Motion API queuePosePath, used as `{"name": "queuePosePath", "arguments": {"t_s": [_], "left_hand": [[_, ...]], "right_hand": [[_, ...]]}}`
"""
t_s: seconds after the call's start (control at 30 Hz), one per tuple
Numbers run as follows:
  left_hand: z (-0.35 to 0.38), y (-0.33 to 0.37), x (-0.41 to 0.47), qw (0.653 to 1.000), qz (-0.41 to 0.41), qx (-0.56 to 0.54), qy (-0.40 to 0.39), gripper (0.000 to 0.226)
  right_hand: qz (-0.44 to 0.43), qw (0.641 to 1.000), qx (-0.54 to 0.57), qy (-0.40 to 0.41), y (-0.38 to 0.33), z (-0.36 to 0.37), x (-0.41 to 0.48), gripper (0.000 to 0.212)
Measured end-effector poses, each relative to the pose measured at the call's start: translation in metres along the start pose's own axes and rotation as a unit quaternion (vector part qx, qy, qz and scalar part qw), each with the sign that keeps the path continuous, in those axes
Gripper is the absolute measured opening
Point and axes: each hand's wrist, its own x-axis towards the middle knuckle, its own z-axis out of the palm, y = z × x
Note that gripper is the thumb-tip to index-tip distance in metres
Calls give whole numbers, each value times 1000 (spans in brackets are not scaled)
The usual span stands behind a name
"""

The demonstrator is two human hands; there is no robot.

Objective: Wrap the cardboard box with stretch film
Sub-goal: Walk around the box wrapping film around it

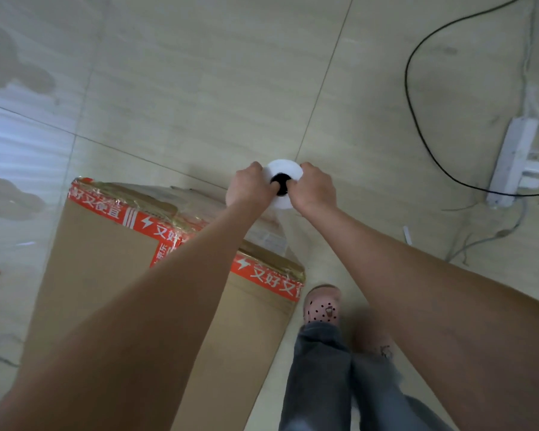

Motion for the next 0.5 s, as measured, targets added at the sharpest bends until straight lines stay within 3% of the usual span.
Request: {"name": "queuePosePath", "arguments": {"t_s": [0.27,0.5], "left_hand": [[-5,31,12,963,169,211,18,35],[-15,42,17,953,163,255,6,26]], "right_hand": [[-24,998,-44,-35,-4,-13,13,22],[-54,990,-86,-103,-7,-35,21,29]]}}
